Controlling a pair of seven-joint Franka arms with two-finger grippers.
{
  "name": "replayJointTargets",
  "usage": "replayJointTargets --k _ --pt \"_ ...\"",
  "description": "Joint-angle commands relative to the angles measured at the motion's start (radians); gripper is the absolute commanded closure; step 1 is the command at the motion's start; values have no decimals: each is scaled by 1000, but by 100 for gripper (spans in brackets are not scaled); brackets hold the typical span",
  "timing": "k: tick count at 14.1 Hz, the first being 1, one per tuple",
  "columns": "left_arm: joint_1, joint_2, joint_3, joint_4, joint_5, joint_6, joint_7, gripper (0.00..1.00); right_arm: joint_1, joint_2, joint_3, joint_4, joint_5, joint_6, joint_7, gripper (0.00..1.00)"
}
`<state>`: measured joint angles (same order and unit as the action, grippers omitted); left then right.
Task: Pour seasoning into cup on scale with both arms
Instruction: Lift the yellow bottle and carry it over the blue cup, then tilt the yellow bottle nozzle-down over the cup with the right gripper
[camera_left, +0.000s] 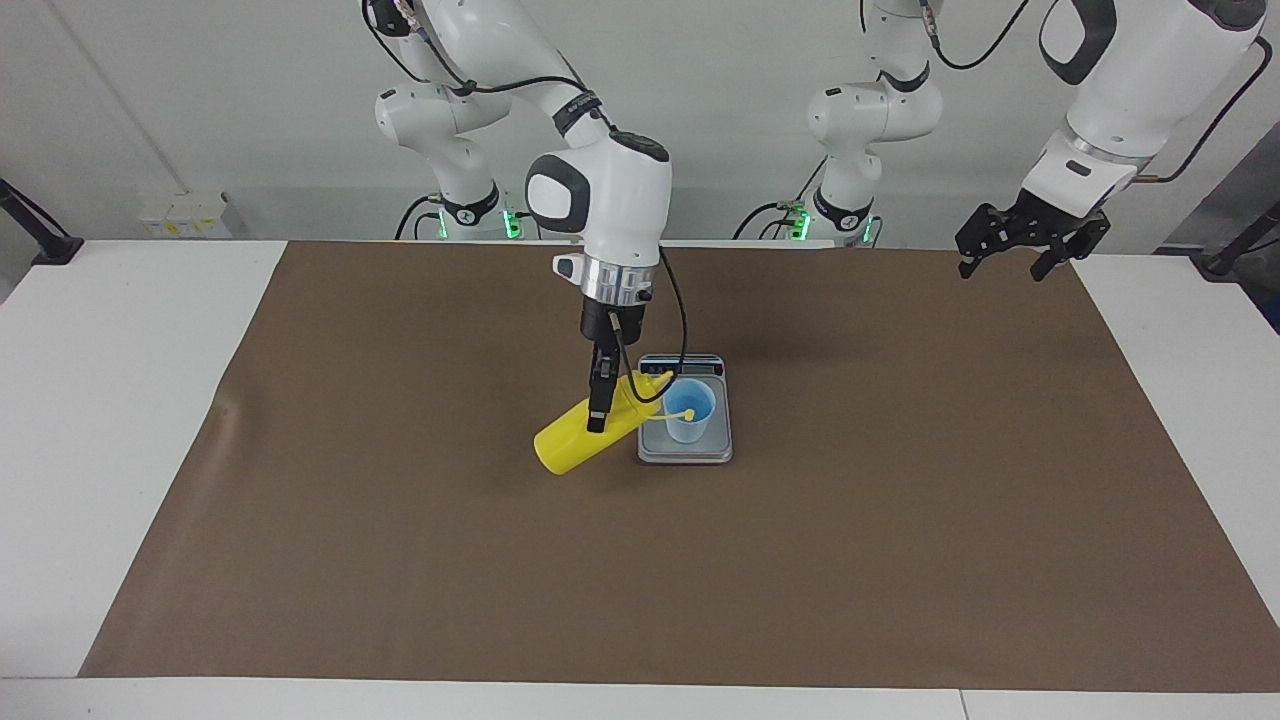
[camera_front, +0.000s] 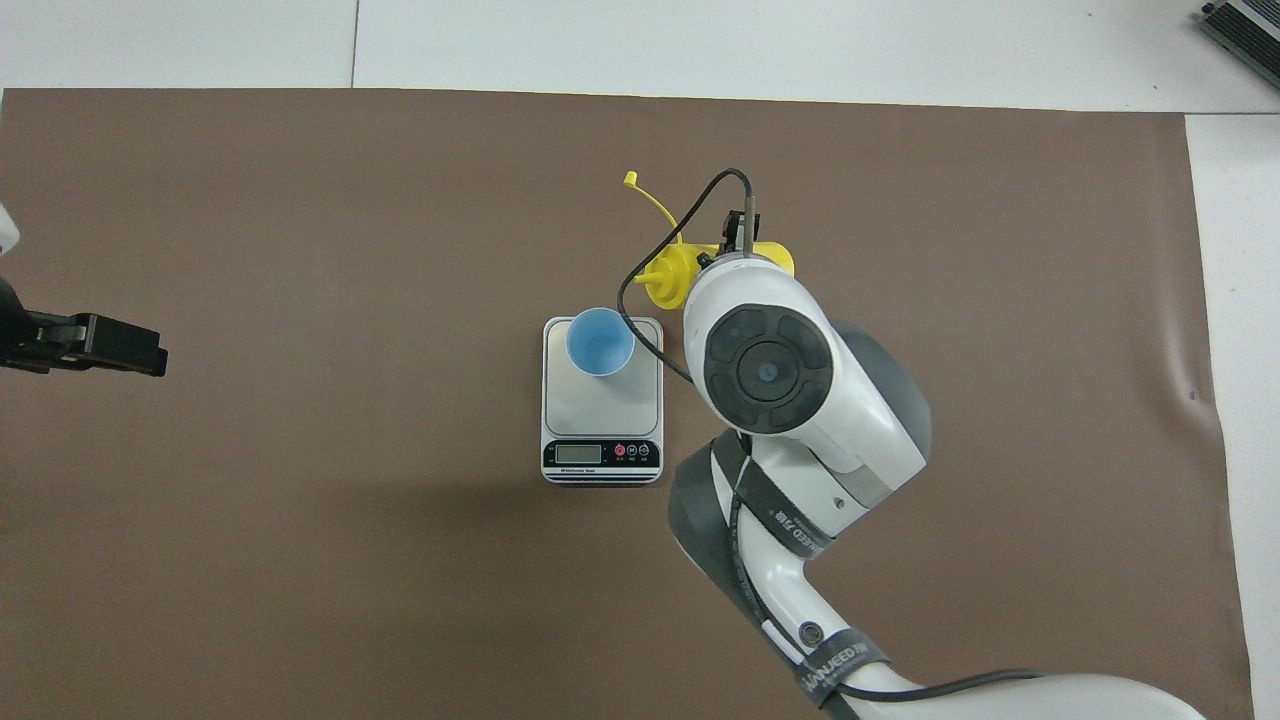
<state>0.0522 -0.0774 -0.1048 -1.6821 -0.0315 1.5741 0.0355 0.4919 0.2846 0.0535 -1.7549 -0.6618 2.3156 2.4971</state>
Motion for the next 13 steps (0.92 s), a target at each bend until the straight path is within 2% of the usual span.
replayJointTargets --k 1,4,13 --pt "14 -30 -9 -31 -5 9 -9 0 36 51 -4 26 -129 -5 116 100" --pt "14 -30 -9 -31 -5 9 -9 0 65 114 0 28 -478 -56 239 100" --pt "14 -30 -9 -31 -5 9 -9 0 85 119 -1 25 -665 -105 264 100"
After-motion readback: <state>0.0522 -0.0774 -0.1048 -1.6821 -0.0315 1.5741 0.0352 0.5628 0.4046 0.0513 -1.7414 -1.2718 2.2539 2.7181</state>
